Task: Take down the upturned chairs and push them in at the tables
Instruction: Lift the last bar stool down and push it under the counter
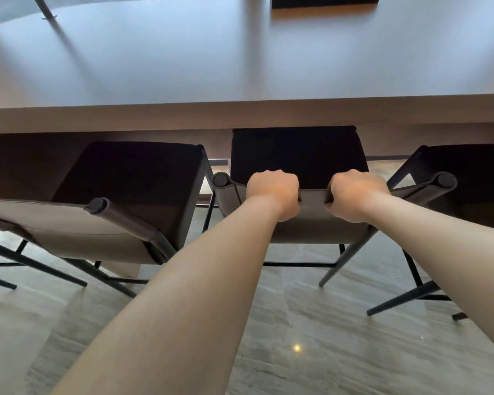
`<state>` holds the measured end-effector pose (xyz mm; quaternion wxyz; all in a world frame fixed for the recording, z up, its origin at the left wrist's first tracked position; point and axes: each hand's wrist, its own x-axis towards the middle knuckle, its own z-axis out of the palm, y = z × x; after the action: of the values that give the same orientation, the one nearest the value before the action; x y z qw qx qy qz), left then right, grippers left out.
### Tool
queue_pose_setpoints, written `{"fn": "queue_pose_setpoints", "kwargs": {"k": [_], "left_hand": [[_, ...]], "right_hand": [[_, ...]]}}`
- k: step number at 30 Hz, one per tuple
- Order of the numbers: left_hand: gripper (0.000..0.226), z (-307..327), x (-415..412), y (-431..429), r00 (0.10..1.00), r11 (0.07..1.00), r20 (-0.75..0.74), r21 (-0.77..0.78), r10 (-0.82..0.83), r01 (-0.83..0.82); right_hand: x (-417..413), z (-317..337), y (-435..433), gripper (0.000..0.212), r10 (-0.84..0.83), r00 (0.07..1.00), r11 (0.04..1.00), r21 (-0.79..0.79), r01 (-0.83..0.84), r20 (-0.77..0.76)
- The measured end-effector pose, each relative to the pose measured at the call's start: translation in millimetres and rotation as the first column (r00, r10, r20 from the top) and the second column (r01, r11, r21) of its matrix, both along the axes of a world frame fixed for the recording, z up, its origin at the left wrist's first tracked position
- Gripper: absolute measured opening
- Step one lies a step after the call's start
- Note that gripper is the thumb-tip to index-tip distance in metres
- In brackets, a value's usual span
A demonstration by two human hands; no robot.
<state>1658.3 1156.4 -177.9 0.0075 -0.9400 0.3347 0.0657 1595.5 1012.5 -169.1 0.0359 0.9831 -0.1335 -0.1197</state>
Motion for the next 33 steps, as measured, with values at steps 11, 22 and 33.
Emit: {"fn": "queue_pose_setpoints", "kwargs": {"k": [11,22,33], "left_hand": [[0.021,-3.2,18.9,-6.6,1.000,0.999,0.006,-0.042,-0.001,0.001],[0.023,-3.0,11.9,-1.7,0.999,0.997,-0.041,-0.073,0.023,-0.026],[0.015,16.6,22.6,-25.6,0.975,0.997,-0.212,0.058,0.060,-0.049]], "right_hand": [[14.4,4.2,-6.9,0.026,0.029,0.999,0.999,0.029,-0.030,0.020],[10.9,3.4,-7.9,0.010,0.079,0.996,0.995,0.059,-0.080,0.029],[22.7,10.2,-8.4,0.007,0.051,0.998,0.995,0.083,-0.048,-0.042]]}}
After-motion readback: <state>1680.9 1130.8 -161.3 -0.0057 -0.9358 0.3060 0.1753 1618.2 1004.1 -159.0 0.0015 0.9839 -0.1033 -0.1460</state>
